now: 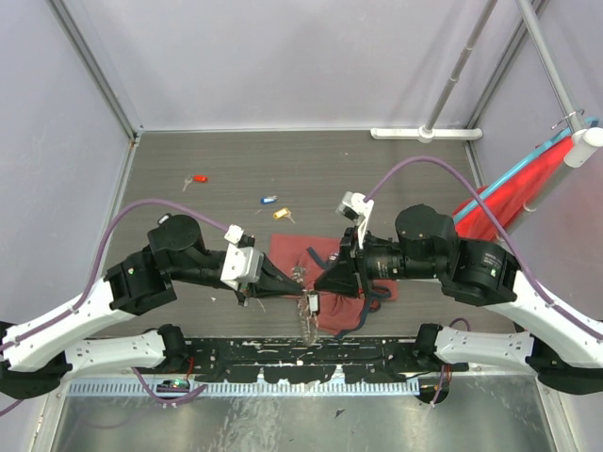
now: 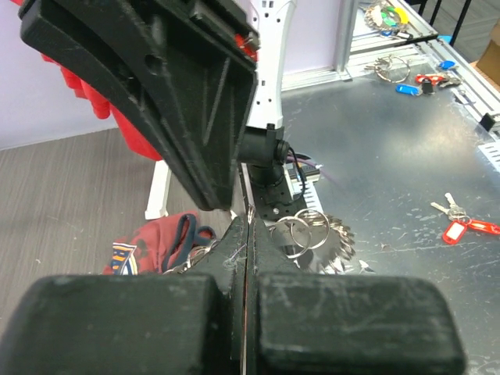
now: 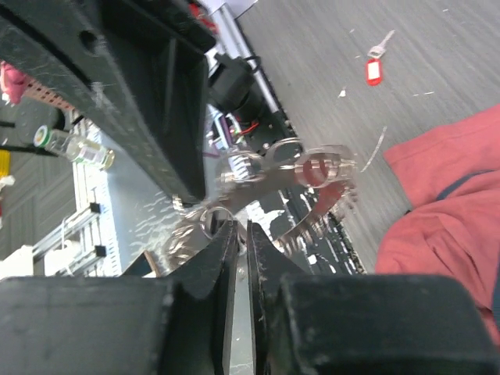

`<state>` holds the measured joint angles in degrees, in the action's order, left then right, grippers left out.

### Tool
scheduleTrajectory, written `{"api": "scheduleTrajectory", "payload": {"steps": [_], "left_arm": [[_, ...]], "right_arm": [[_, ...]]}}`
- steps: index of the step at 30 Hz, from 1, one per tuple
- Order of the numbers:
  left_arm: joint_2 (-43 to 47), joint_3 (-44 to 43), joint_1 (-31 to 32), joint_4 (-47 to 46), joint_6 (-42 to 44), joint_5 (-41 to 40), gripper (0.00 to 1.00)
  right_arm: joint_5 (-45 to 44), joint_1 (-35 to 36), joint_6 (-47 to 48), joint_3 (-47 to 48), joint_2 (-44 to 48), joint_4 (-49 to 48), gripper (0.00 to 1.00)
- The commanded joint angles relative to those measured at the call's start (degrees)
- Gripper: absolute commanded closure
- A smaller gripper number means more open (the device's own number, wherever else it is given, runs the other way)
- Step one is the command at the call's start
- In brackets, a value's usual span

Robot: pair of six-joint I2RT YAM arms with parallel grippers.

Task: Put the keys on the keyring

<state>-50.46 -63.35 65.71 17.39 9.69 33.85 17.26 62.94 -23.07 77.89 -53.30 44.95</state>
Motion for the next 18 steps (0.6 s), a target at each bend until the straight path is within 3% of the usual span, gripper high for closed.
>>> {"api": "scheduleTrajectory", "payload": {"steps": [1,11,18], "left_arm": [[2.0,-1.78,0.24,-3.17,-1.26,2.19,1.0],[2.55,-1.2,0.17,-3.8,-1.86,1.29,1.0],[3.92,2.13,0.21,-9.82,-5.6,-2.8,1.0]], "right_arm": [[-5.74,-0.36,0.13,-1.04,3.38,-3.33,0.83],[-6.81,-0.36,-0.41,-4.59,7.53,-8.47,0.82],[-4.6,-0.4,7.78,-8.43,10.57,-13.67,0.67]]}}
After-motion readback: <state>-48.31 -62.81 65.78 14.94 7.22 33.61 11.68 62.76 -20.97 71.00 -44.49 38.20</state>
